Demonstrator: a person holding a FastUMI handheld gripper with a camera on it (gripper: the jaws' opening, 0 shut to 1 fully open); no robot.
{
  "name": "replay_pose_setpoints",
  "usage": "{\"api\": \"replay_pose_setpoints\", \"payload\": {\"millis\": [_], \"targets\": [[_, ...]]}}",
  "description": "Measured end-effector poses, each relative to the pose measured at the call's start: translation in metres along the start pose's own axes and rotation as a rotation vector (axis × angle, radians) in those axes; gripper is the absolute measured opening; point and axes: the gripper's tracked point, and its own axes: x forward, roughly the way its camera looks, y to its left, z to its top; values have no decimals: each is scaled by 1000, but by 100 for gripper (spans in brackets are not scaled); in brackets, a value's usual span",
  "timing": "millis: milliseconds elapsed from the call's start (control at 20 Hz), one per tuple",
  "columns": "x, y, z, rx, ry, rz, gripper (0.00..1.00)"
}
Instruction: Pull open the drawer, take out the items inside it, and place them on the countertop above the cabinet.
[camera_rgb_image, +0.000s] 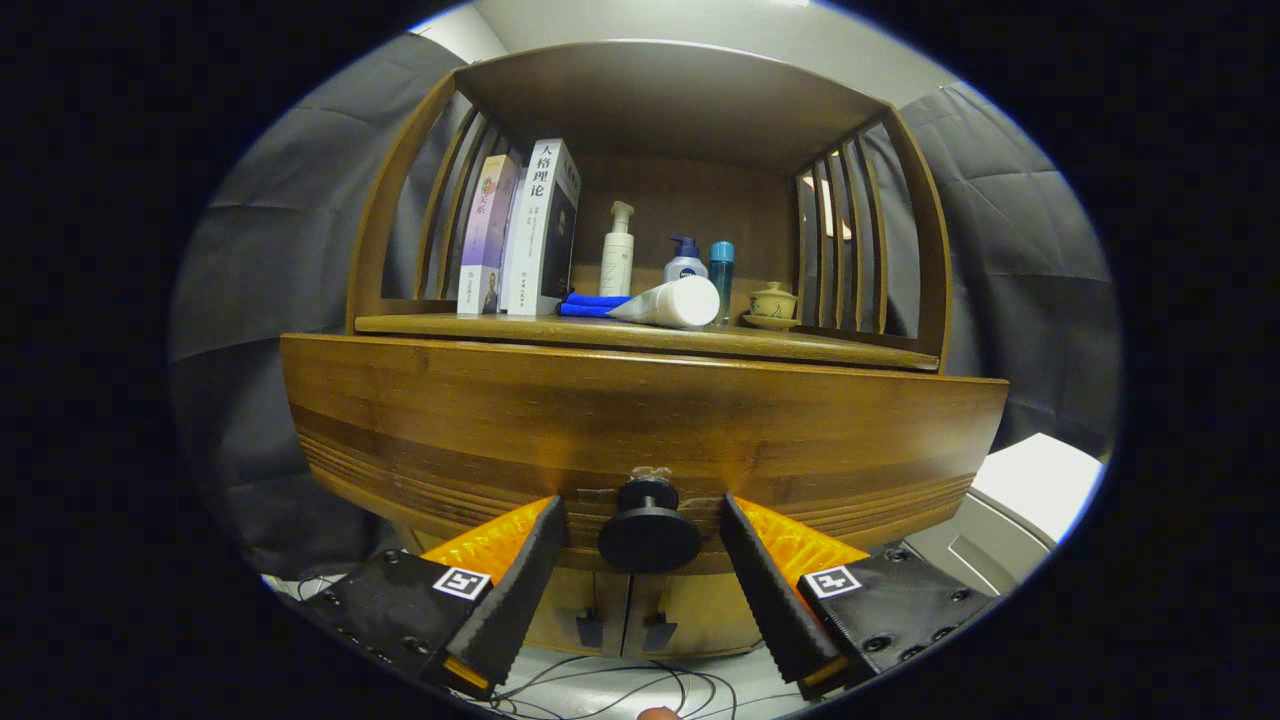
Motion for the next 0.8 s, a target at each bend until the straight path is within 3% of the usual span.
{"api": "replay_pose_setpoints", "payload": {"millis": [800], "targets": [[63, 0, 10, 13, 30, 5, 99]]}}
